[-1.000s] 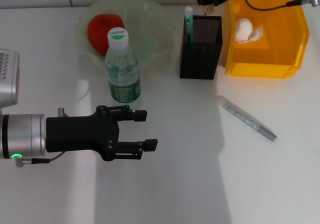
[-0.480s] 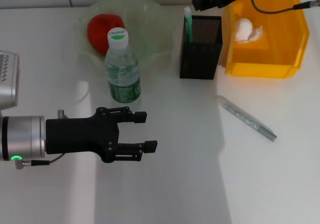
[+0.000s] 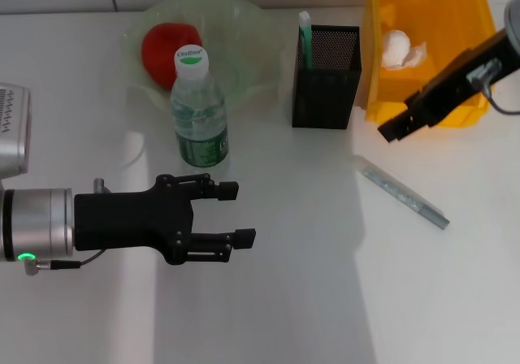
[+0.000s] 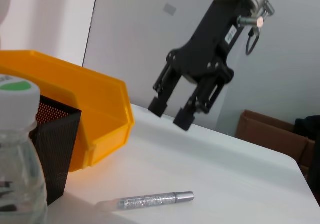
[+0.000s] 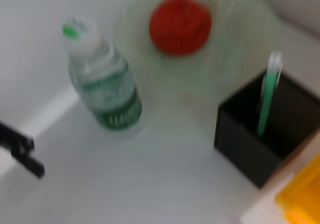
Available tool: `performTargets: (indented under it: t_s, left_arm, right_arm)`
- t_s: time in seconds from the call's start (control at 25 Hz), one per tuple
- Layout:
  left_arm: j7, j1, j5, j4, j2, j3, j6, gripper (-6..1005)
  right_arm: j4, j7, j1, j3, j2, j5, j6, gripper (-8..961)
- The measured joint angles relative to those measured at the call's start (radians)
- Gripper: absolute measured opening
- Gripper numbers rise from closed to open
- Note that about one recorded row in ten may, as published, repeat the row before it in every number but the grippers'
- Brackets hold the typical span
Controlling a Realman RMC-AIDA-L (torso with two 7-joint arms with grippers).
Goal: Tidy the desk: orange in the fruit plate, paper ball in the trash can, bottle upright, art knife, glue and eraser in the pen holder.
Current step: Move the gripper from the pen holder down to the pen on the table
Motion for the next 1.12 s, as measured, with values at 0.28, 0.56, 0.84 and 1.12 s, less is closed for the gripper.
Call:
performTargets:
  t_s: [0.28, 0.56, 0.84, 1.12]
  left_arm:
    - [0.0, -0.006, 0.0, 0.0, 0.0, 0.001, -0.002, 783]
    - [0.0, -0.001, 0.0, 0.0, -0.001, 0.002, -0.005, 783]
    - [0.0, 0.001, 0.0, 0.0, -0.004, 0.002, -0.007, 783]
    - [0.002, 0.002, 0.002, 0.0, -0.006, 0.002, -0.009, 783]
  right_arm:
    - [0.179, 0.0, -0.025, -0.091, 0.002, -0.025, 0.1, 595]
    - [0.298, 0.003, -0.01, -0.155, 0.002, -0.076, 0.189, 513]
    - [0.369, -0.001, 0.006, -0.165, 0.001, -0.078, 0.236, 420]
    - [0.429, 0.002, 0.014, -0.211, 0.001, -0.079, 0.287, 388]
